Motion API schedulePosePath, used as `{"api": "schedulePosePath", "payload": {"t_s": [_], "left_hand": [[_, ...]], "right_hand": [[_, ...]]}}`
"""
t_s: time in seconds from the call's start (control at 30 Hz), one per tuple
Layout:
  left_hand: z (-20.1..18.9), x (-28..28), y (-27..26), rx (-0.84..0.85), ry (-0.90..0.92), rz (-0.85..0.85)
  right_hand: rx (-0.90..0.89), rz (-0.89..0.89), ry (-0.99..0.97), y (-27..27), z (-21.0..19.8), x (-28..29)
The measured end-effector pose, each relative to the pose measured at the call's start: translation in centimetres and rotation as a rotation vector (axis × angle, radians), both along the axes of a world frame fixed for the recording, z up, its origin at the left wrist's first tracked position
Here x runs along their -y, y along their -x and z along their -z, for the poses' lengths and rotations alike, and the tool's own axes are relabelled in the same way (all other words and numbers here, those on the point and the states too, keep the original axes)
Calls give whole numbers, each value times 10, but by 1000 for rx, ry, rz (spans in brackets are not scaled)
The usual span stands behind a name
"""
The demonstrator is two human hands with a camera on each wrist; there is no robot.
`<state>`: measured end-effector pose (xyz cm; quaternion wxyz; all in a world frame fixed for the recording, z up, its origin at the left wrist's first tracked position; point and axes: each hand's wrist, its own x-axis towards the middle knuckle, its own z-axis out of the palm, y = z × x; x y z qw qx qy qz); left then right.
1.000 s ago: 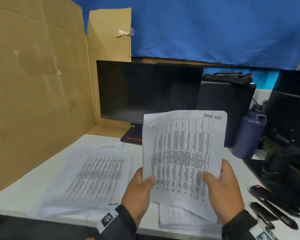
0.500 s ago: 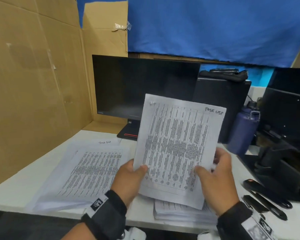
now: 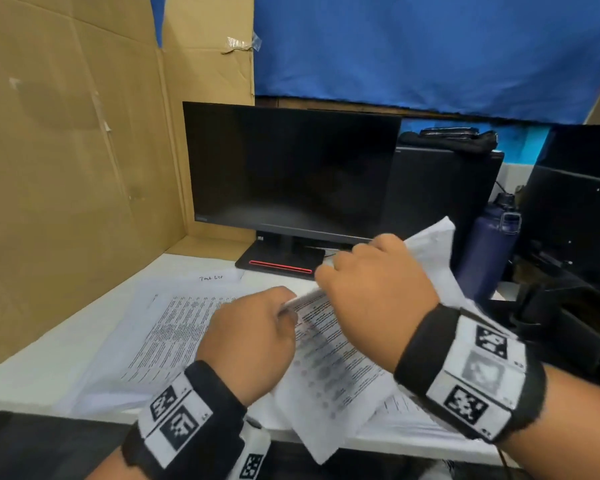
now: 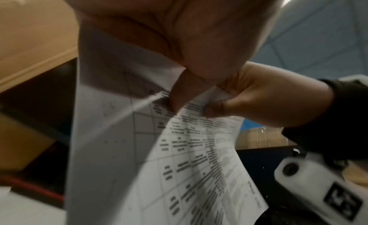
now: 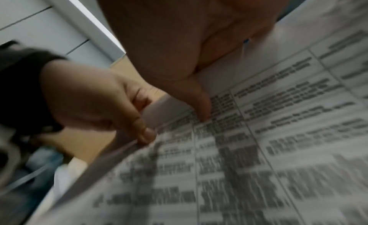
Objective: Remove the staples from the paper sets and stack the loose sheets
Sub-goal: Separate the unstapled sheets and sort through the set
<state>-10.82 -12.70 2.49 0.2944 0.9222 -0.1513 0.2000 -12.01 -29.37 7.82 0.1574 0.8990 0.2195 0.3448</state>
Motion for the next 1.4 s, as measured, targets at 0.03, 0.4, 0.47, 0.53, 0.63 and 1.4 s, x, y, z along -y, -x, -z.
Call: {"api": "schedulePosePath", "payload": {"t_s": [0.03, 0.4, 0.47, 0.53, 0.63, 1.4], "left_hand": [[-4, 0, 2, 65, -14, -40], [10, -10, -25, -448, 1076, 254], [17, 0, -22, -388, 1018, 280], [21, 6, -20, -317, 973, 202], [33, 10, -17, -291, 895, 106], [66, 36, -10, -216, 858, 54]], "right_hand": [[-1, -8, -21, 0, -4, 2], [-369, -123, -1564, -13, 16, 78], [-411, -175, -1709, -14, 40, 71], [-381, -168, -1759, -12, 58, 65], [-382, -124, -1759, -5, 79, 58], [-314, -50, -1572, 8, 123, 30]]}}
